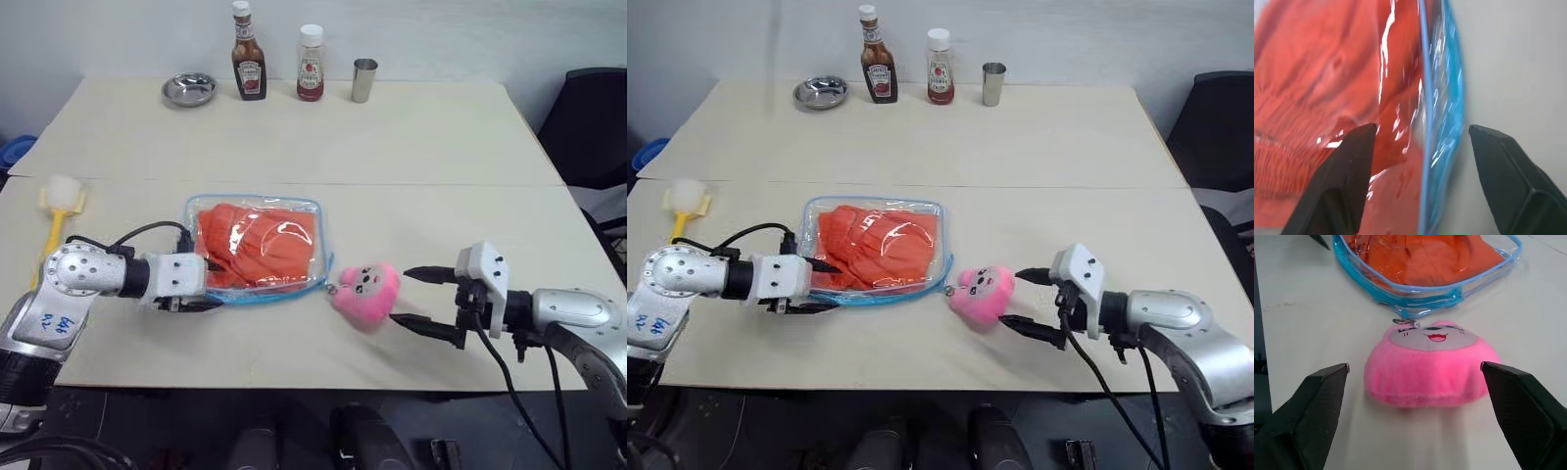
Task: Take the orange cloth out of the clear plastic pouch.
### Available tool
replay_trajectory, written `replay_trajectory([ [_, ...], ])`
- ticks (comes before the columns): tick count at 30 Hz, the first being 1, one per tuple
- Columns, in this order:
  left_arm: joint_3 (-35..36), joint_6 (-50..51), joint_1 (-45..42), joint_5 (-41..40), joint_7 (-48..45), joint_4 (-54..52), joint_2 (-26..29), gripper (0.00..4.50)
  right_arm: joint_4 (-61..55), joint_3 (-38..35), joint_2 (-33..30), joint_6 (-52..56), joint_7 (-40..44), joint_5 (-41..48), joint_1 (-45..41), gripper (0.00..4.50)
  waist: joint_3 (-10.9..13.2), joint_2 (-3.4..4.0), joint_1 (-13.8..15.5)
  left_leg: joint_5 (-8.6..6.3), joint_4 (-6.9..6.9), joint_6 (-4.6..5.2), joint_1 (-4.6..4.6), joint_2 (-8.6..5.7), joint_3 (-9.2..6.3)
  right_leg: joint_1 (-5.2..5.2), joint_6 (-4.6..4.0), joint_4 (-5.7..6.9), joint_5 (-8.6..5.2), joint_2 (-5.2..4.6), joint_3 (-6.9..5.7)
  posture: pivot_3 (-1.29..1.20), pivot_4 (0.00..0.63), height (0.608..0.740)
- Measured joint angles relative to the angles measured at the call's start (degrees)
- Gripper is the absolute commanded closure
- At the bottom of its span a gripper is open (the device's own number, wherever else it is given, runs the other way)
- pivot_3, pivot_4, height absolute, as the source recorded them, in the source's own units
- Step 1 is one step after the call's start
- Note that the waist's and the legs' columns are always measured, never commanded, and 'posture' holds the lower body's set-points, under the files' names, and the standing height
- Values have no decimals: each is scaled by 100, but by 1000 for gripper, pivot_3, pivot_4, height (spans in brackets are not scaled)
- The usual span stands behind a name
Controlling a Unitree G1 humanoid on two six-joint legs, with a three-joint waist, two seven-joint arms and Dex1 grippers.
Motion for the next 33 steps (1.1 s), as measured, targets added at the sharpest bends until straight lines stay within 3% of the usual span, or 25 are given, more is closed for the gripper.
replay_trajectory([
  [3,411,1142,-9,-1027,-152,-629,101,1398,151,235,160,-8,-51,-138,-161,0,0,0,4,1,3,-2,1,0,-2,2,0,0,0,0,-1,0,150,740],
  [6,642,2082,-220,-1885,-95,-1166,101,1320,473,497,356,-50,-133,-362,-341,600,0,0,4,2,6,-4,2,-2,-3,4,0,1,0,0,-1,0,150,740],
  [10,629,2627,-534,-2229,194,-1440,-65,1320,680,710,423,-268,-56,-625,-400,2011,0,0,8,3,7,-6,2,-4,-3,4,0,1,0,1,0,0,150,740],
  [17,529,2716,-613,-2202,410,-1445,-146,1320,482,608,344,-394,156,-618,-102,4396,0,0,1,6,6,-11,2,-2,-3,1,0,6,0,4,1,0,150,740],
  [25,212,2624,-846,-2021,412,-1417,-317,1320,-96,654,215,69,611,78,-31,4480,0,0,14,6,8,-11,2,-4,-4,4,0,3,0,3,0,0,150,740],
  [33,-249,2481,-1273,-1740,286,-1187,-617,1320,357,1801,640,-6,799,-375,-646,4480,0,0,1,11,10,-19,3,-4,-1,1,0,7,0,5,2,0,150,740],
])
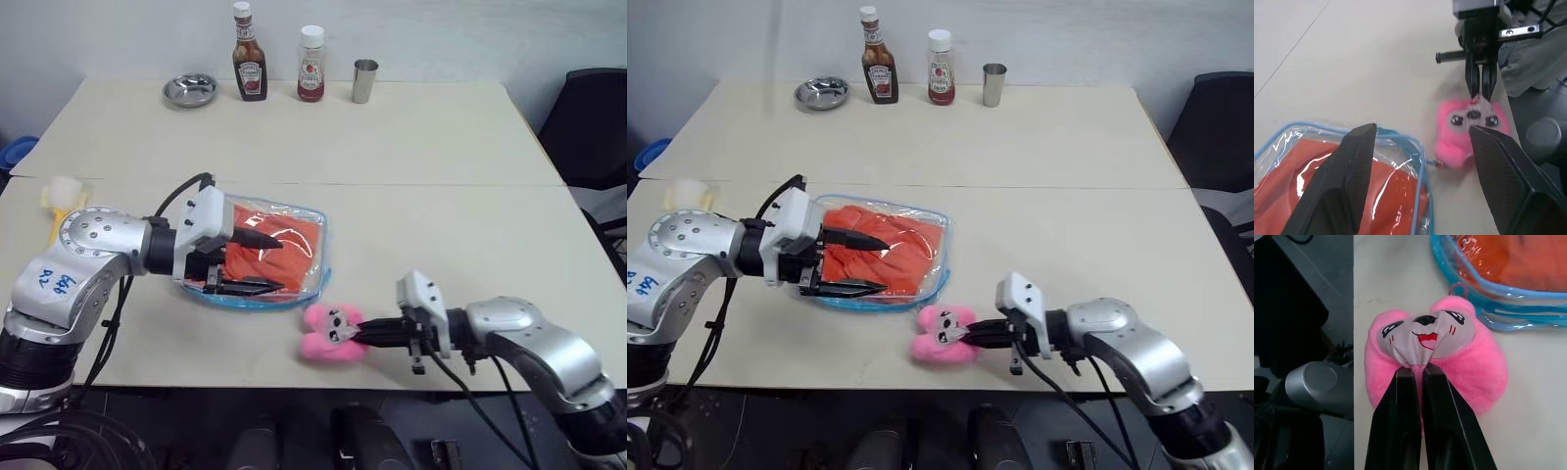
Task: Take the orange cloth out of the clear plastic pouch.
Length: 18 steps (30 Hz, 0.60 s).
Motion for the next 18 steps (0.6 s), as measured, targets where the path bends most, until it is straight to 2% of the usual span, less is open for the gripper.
replay_trajectory([
  [1,-60,-32,-13,59,-22,12,-26,1320,77,67,67,-24,3,-37,-70,4480,0,0,2,0,1,0,0,0,-1,1,0,-1,0,-1,0,0,150,740],
  [4,-246,-177,-17,242,-113,40,-87,1320,241,235,190,-116,-23,-255,-277,3783,0,0,3,1,2,-1,1,0,-2,1,0,2,0,0,-1,0,150,740],
  [11,-720,-345,-28,546,-303,82,-290,1320,21,221,101,-346,-45,-499,29,1379,-1,-1,12,0,2,-1,0,0,-3,2,0,3,0,-1,-2,0,150,740],
  [18,-1514,-508,-335,869,-779,130,-629,1320,-950,-349,-613,-313,18,-381,351,1379,-1,-1,5,0,3,-1,0,-2,-2,1,0,4,0,1,0,0,150,740],
])
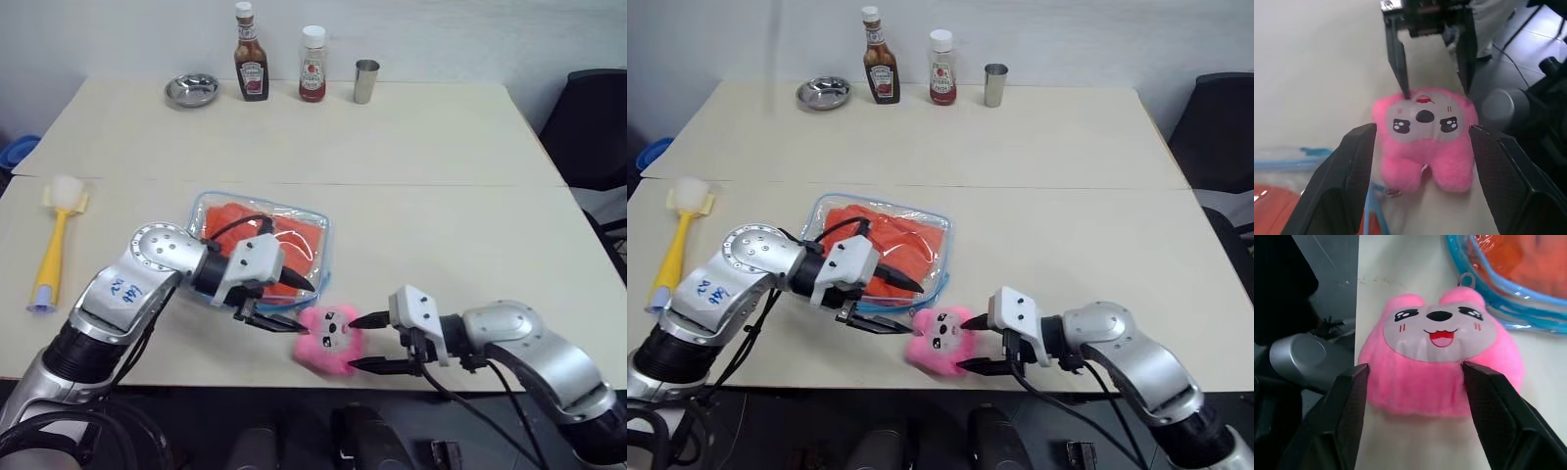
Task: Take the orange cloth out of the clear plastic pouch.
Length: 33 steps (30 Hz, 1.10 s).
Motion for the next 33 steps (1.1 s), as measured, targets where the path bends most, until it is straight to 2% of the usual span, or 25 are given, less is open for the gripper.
replay_trajectory([
  [4,-391,-359,7,348,-285,27,-18,1320,-375,-500,-358,281,90,456,-227,1379,0,0,-7,0,0,1,1,0,1,0,0,1,0,1,2,0,150,740],
  [7,-621,-726,111,698,-403,37,-11,1320,-325,-654,-395,316,197,666,-870,1379,0,0,-3,-1,0,2,5,0,1,1,0,2,0,1,2,0,150,740],
  [11,-853,-1142,216,1213,-351,228,-127,1320,728,-71,-321,-735,315,-417,-1701,1379,-1,-1,3,-4,2,9,6,-2,6,2,0,0,0,-1,5,0,150,740],
  [15,-890,-1349,345,1449,-278,286,-243,1320,2183,788,265,-2341,308,-1783,-2378,1379,-1,-2,-3,1,2,-1,4,-1,11,-4,0,2,0,-1,8,0,150,740],
  [18,-892,-1484,478,1650,-69,284,-378,1906,2992,1186,602,-3471,302,-2479,-2689,1328,-1,-2,-3,4,2,-5,4,0,13,-4,0,1,0,-3,9,0,150,740],
  [23,-762,-1480,674,1686,114,192,-426,3424,3711,1448,804,-4996,403,-2988,-2813,1328,-1,-2,9,4,4,-5,4,0,12,-2,0,2,0,-8,6,0,150,740],
  [26,-685,-1444,782,1686,139,33,-401,4356,3997,1448,941,-5390,422,-3055,-2829,1328,-1,-2,-1,5,5,-7,6,1,11,-2,0,10,0,-5,5,0,150,740],
  [33,-565,-1071,935,1658,231,-275,-375,4457,4545,1479,1586,-5731,316,-3299,-3068,1328,-1,-2,-20,6,5,-10,8,5,13,-3,0,17,0,-2,7,0,150,740],
])
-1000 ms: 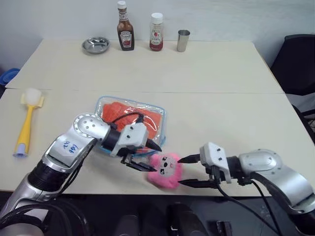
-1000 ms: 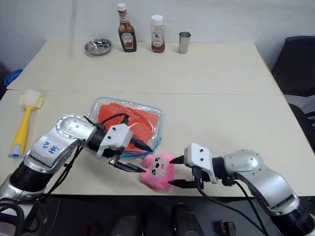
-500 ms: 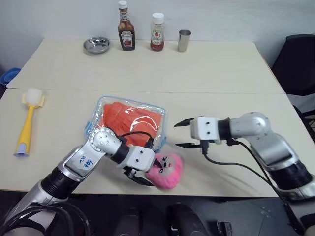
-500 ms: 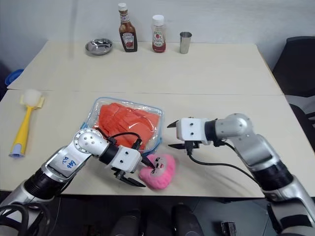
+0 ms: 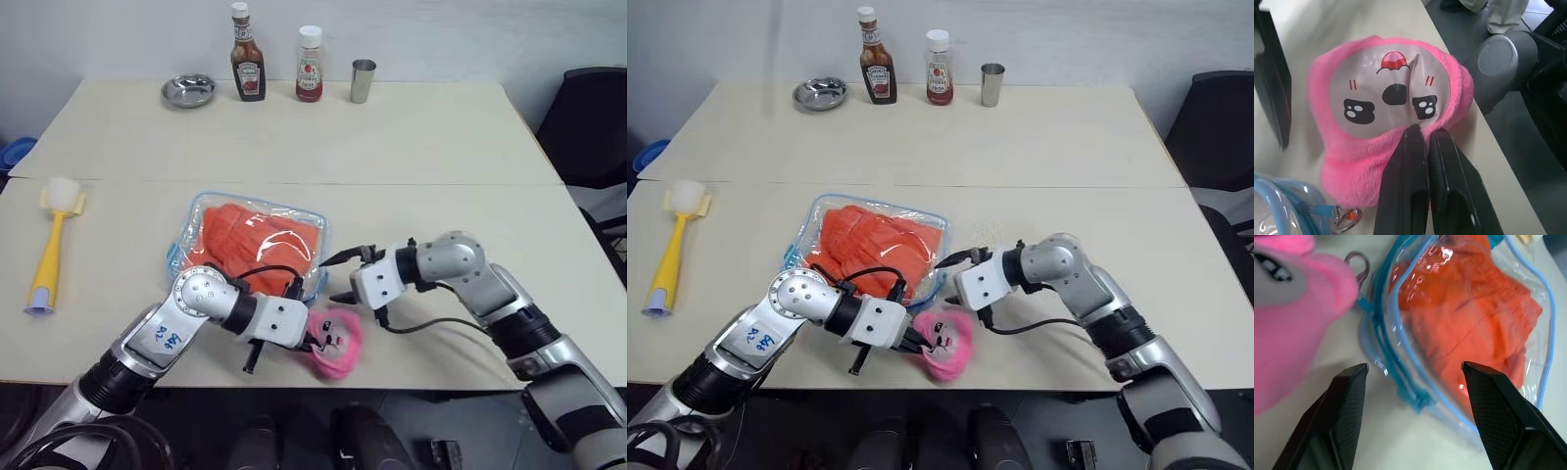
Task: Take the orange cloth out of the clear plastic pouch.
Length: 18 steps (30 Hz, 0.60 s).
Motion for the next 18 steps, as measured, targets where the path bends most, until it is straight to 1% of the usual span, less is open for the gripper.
replay_trajectory([
  [2,15,74,42,-2,6,-92,8,4457,192,56,168,-105,-22,-92,-78,1328,0,0,2,0,0,0,0,0,-1,1,0,0,0,0,-1,0,150,740],
  [5,48,126,101,-9,11,-124,12,4500,506,162,376,-230,-66,-199,-169,1941,0,0,2,1,0,-1,0,0,0,0,0,0,0,-1,-1,0,150,740],
  [8,60,156,110,-9,16,-131,14,4500,736,164,395,-396,-74,-289,-299,2944,0,0,2,1,0,-2,0,0,0,1,0,0,0,-1,-1,0,150,740],
  [10,82,159,126,-9,22,-135,15,4500,828,164,392,-470,-67,-310,-326,3697,0,0,2,1,0,-2,0,0,0,0,0,0,0,-1,-1,0,150,740],
  [12,105,157,152,-10,37,-135,34,4500,888,163,368,-562,-36,-312,-330,4323,0,0,2,1,0,-2,0,0,-1,0,0,0,0,-1,-1,0,150,740],
  [13,113,153,164,-10,51,-135,42,4500,918,163,357,-592,-20,-312,-339,4467,0,0,1,1,0,-2,0,0,-1,0,0,0,0,-1,-2,0,150,740],
  [18,373,141,349,-97,100,-137,191,4500,1042,151,245,-714,-8,-311,-375,4467,0,0,-13,1,0,-2,0,0,-1,-1,0,0,0,0,-1,0,150,740],
])
